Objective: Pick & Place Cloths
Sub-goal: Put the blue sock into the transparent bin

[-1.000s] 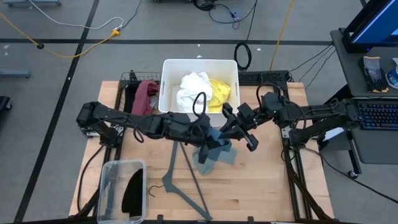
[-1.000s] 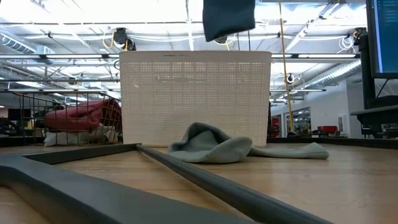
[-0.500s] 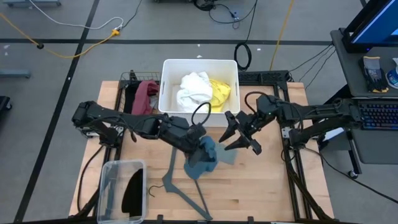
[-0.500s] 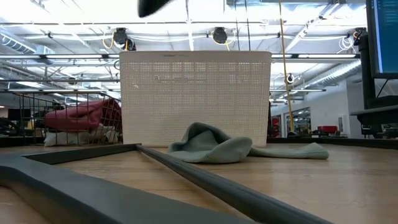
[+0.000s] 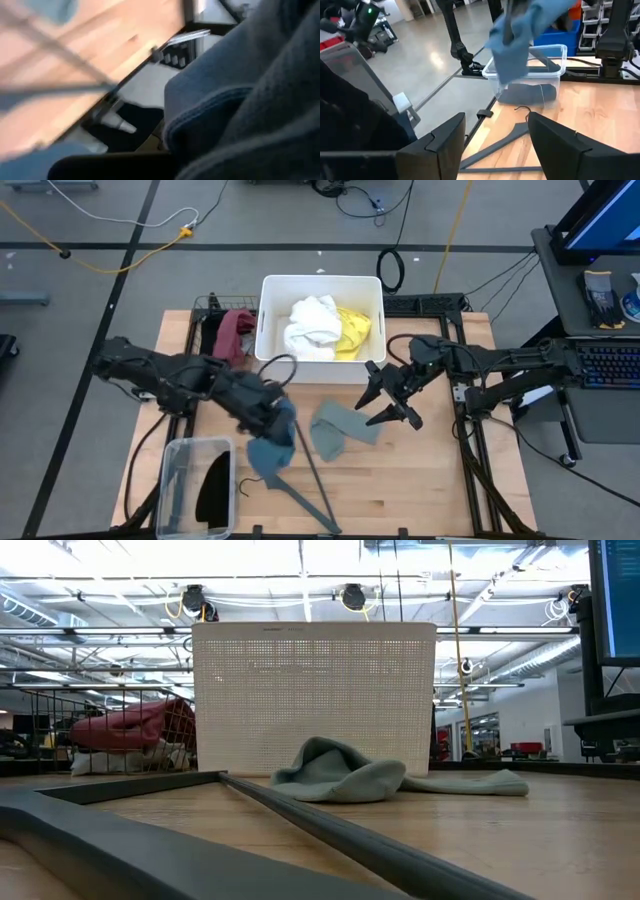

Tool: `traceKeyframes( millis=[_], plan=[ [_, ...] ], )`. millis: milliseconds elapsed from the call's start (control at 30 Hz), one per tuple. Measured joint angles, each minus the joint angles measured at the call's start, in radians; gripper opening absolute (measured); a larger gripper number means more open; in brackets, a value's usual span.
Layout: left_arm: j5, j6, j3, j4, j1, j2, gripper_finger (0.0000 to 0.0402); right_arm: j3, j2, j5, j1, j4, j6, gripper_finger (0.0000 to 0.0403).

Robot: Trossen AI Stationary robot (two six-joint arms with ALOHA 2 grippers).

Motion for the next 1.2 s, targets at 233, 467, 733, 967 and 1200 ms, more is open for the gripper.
traceKeyframes(
  millis=[233,467,733,967,1200],
  plan=[
    [-0.032,-0.216,0.003,-0.326,-0.095,-0.068,0.0003,0.000,0.000,0.001,-0.007,-0.006,-0.053,0.0209],
    [0.000,-0.394,0.002,-0.633,-0.235,-0.085,0.0003,-0.001,0.000,0.001,-0.039,-0.007,-0.054,0.0208],
    [-0.034,-0.625,0.002,-0.800,-0.391,-0.083,0.0003,-0.001,0.000,0.001,-0.059,-0.004,-0.047,0.0209],
    [-0.110,-0.787,0.002,-0.825,-0.497,-0.060,0.0003,-0.001,0.000,0.005,-0.060,-0.002,-0.046,0.0206],
    [-0.129,-0.838,0.002,-0.829,-0.544,0.014,0.0003,-0.001,0.000,0.005,-0.060,-0.002,-0.046,0.0206]
  ],
)
